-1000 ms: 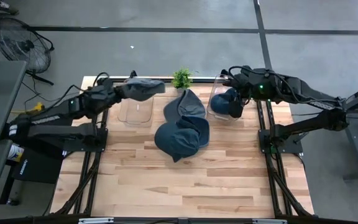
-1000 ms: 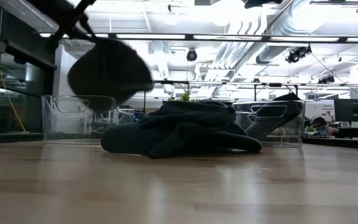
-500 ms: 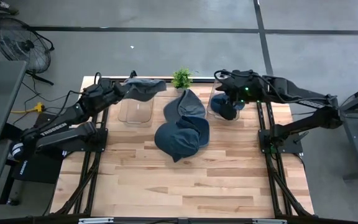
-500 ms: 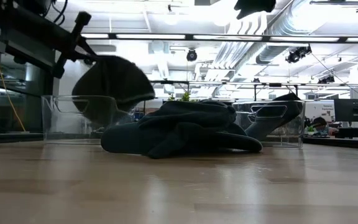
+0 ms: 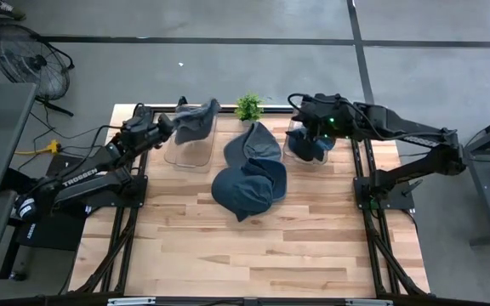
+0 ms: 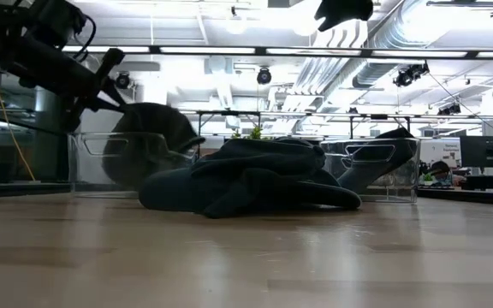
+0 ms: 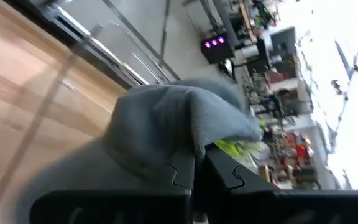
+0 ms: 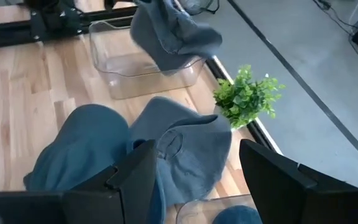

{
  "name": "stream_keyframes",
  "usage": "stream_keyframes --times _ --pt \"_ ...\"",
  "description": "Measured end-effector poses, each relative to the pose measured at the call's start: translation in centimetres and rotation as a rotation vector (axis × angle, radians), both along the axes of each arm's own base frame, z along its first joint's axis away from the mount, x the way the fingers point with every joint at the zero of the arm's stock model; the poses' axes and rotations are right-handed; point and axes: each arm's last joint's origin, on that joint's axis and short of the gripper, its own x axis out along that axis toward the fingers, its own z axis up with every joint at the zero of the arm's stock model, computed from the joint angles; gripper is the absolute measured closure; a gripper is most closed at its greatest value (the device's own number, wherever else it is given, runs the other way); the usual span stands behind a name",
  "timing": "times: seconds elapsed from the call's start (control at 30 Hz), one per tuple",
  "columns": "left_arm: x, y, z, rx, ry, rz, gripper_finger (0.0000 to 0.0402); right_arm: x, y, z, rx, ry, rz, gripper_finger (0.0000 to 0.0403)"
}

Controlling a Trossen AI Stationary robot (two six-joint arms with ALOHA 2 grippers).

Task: Pick & Place hat
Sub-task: Put the bottom gray cap into the left transparent bin

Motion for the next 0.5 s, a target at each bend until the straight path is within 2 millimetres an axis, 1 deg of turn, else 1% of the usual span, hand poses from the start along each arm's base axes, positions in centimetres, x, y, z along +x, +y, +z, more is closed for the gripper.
stream_keyframes --times 0.27,0.5 --pt "-0.6 -0.1 -1.2 -0.061 0.123 0.09 0.039 0.0 -0.8 -0.1 0.011 -0.001 -0.029 0.0178" --pt "-0.7 -0.2 -1.6 -0.063 0.183 0.071 0.0389 0.4 -0.9 -0.4 0.019 0.012 -0.024 0.0178"
